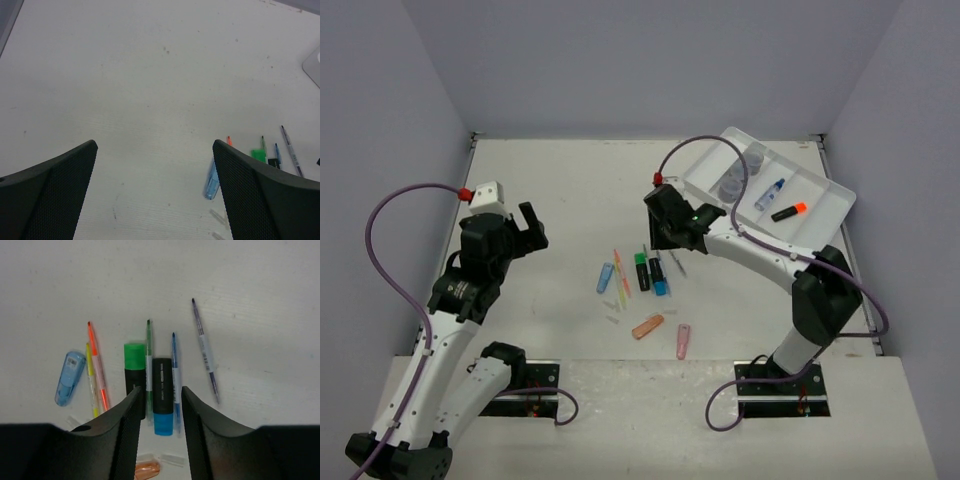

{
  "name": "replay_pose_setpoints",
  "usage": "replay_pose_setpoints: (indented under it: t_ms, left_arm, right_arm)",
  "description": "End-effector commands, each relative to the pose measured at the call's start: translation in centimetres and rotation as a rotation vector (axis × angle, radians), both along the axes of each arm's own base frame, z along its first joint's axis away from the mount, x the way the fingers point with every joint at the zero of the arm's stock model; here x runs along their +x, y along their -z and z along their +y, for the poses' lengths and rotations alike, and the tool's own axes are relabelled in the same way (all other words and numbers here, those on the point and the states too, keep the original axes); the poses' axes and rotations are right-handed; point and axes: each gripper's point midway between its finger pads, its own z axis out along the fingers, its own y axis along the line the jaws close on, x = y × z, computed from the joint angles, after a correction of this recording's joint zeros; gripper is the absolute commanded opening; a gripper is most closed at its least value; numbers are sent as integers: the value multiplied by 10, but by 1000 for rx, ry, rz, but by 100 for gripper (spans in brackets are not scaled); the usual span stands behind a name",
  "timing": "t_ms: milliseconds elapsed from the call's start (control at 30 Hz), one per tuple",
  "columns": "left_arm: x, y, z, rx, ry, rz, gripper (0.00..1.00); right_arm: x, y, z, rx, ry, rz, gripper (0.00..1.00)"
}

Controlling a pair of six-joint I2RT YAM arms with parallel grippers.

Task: Sort the stationery into containers
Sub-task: Pick up the stationery from the center of the board.

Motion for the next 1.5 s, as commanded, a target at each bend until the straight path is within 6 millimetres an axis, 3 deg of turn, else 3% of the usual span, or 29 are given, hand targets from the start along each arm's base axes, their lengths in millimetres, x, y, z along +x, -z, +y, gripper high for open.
replay_pose_setpoints:
  t_ms: [0, 200, 367, 900, 1467]
  left_arm:
    - [3, -1, 1, 8, -9, -17, 100]
    - [2, -3, 2, 9, -14, -25, 100]
    - [1, -5, 2, 7, -14, -30, 100]
    - [1, -5, 2, 4, -14, -34, 100]
    - [0, -6, 2, 3, -10, -37, 100]
  right_arm:
    - [-17, 17, 26, -14, -32, 80, 37]
    - [-26, 37, 55, -40, -68, 137, 39]
    - [-28, 56, 64, -81, -76, 173, 39]
    - [-29, 95, 65, -142, -69, 235, 44]
    - [-32, 110, 70, -164, -80, 264, 41]
